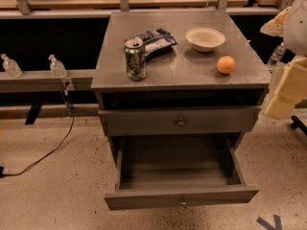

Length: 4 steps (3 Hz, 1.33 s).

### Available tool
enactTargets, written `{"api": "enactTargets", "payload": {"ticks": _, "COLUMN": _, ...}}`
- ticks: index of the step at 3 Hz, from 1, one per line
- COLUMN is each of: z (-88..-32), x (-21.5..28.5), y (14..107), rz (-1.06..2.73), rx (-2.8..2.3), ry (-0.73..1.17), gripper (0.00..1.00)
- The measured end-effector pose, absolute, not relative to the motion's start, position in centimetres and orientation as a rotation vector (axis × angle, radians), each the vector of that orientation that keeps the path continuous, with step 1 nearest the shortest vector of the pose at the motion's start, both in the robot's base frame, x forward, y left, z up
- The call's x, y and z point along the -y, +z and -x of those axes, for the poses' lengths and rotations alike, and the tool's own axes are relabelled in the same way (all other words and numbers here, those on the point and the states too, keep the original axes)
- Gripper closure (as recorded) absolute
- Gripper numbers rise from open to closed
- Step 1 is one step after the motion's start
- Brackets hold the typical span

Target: Close middle drawer

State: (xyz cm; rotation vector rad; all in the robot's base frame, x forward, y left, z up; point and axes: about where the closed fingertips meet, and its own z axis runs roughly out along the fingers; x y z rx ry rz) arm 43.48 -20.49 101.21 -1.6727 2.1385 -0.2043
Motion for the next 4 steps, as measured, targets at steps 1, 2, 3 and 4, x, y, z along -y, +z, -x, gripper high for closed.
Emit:
{"api": "enactTargets", "payload": {"ticks": 1, "z": -43.4, "x": 20.5, "y": 101.4, "rz": 1.667, "rx": -2.122, "ry": -0.205, "gripper": 0.0}}
{"api": "enactTargets", "payload": {"ticks": 2, "z": -43.1, "x": 20.7, "y": 99.5, "rz": 1.648, "rx": -2.077, "ry": -0.139, "gripper": 0.0}}
{"api": "enactTargets", "payload": {"ticks": 3, "z": -41.9, "x": 22.1, "y": 88.1, "rz": 1.559, "rx": -2.008, "ry": 0.11, "gripper": 0.0}}
{"api": "enactTargets", "payload": {"ticks": 4, "z": -42.0, "x": 21.9, "y": 88.7, "rz": 1.568, "rx": -2.008, "ry": 0.101, "gripper": 0.0}}
